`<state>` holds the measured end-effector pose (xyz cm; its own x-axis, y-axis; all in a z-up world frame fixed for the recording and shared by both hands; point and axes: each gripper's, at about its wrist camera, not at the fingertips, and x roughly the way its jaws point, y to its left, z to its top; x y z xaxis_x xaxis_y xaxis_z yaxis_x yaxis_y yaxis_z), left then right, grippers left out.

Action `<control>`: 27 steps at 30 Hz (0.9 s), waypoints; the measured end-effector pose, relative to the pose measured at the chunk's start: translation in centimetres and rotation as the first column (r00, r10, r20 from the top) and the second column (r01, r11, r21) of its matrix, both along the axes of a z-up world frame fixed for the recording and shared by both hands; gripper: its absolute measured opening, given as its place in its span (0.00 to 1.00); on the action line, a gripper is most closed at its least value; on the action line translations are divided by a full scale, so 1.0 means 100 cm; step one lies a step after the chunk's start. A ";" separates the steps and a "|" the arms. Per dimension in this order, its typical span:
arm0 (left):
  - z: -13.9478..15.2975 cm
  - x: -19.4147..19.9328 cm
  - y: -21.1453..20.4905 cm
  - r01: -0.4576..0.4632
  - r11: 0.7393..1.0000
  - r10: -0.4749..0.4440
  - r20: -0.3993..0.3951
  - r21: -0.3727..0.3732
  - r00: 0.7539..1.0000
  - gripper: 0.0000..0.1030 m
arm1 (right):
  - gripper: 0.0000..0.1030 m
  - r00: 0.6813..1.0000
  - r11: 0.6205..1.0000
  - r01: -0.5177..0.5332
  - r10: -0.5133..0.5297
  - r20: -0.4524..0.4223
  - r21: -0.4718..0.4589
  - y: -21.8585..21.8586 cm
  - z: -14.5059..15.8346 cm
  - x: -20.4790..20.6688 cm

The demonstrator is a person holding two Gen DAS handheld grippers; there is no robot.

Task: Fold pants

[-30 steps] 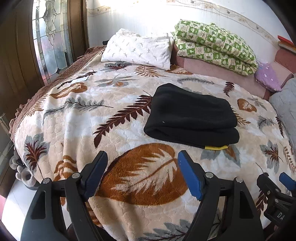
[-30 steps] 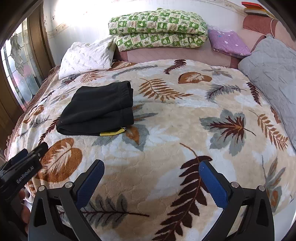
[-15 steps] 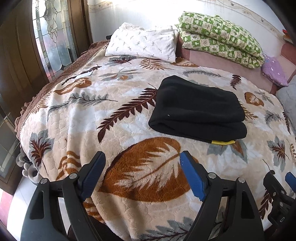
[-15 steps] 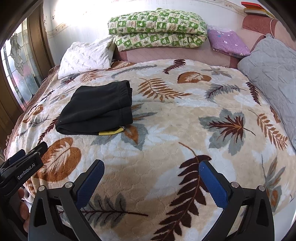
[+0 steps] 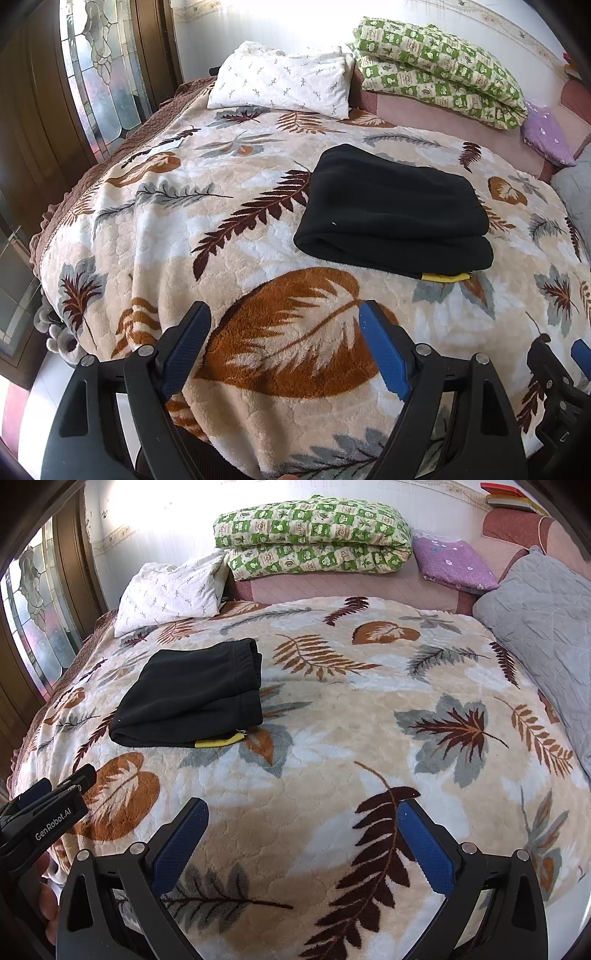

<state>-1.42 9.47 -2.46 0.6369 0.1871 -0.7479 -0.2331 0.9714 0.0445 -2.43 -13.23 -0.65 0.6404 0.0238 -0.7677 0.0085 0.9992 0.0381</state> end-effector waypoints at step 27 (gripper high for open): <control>-0.007 0.012 0.003 0.057 0.992 -0.065 -0.074 -0.113 0.995 0.81 | 1.00 1.000 1.000 -0.010 0.010 -0.011 -0.016 0.001 -0.001 0.002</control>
